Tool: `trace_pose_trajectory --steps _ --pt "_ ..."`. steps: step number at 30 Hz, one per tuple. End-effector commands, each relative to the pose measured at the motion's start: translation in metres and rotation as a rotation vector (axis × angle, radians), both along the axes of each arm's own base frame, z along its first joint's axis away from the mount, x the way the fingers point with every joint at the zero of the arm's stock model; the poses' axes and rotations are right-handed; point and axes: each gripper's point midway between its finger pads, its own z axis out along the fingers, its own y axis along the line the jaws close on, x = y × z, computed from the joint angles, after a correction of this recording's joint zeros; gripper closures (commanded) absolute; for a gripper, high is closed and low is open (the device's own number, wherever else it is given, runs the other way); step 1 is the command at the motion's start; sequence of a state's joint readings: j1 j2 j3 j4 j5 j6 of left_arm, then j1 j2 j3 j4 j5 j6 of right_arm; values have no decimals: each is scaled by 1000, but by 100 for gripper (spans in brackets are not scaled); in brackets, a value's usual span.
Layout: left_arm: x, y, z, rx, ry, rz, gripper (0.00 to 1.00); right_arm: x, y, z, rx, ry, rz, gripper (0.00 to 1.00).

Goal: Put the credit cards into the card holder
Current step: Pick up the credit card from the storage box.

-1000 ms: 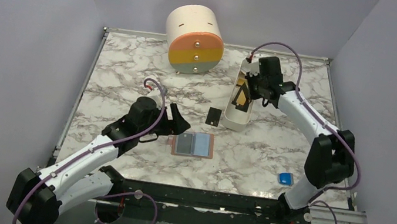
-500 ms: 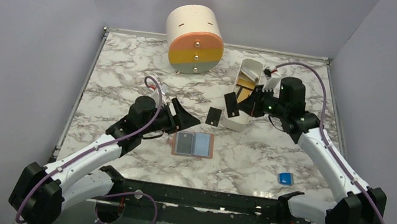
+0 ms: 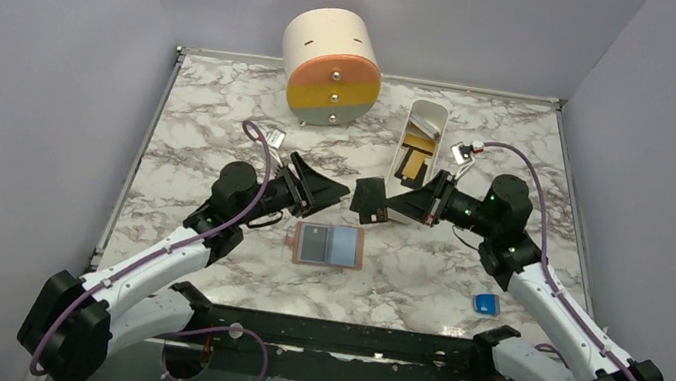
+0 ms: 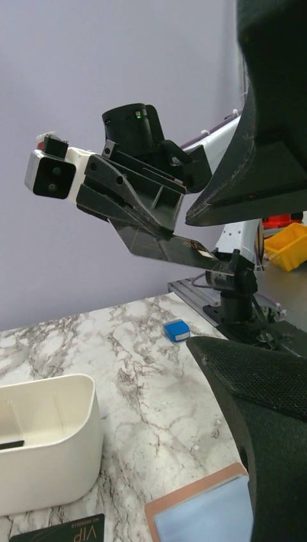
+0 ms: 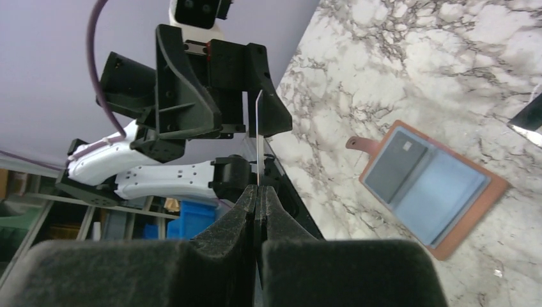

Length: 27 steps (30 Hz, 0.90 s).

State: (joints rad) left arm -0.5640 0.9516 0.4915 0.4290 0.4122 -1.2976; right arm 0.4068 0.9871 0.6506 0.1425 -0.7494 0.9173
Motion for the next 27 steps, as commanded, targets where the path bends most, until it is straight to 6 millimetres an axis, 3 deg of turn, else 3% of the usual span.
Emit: trace_pose_trajectory --steps 1,10,13,15,16,18,22,27 --pt "-7 -9 18 -65 -40 -63 37 -11 9 21 106 8 66 99" --pt "-13 -21 22 -93 -55 -124 49 -13 22 10 106 56 81 99" --pt "-15 -23 22 -104 -57 -132 71 -15 27 6 105 62 86 99" --pt "-15 -21 21 -106 -59 -124 93 -16 29 1 96 72 95 99" --pt "-15 -20 19 -103 -63 -117 100 -16 29 -2 90 74 97 99" --pt "-14 -18 14 -87 -80 -100 100 -12 28 -10 51 76 75 96" --pt "-8 -9 -16 -27 -56 -65 100 7 16 -30 -90 62 -45 70" --pt "9 13 -54 73 -5 -25 100 23 9 -71 -234 64 -111 67"
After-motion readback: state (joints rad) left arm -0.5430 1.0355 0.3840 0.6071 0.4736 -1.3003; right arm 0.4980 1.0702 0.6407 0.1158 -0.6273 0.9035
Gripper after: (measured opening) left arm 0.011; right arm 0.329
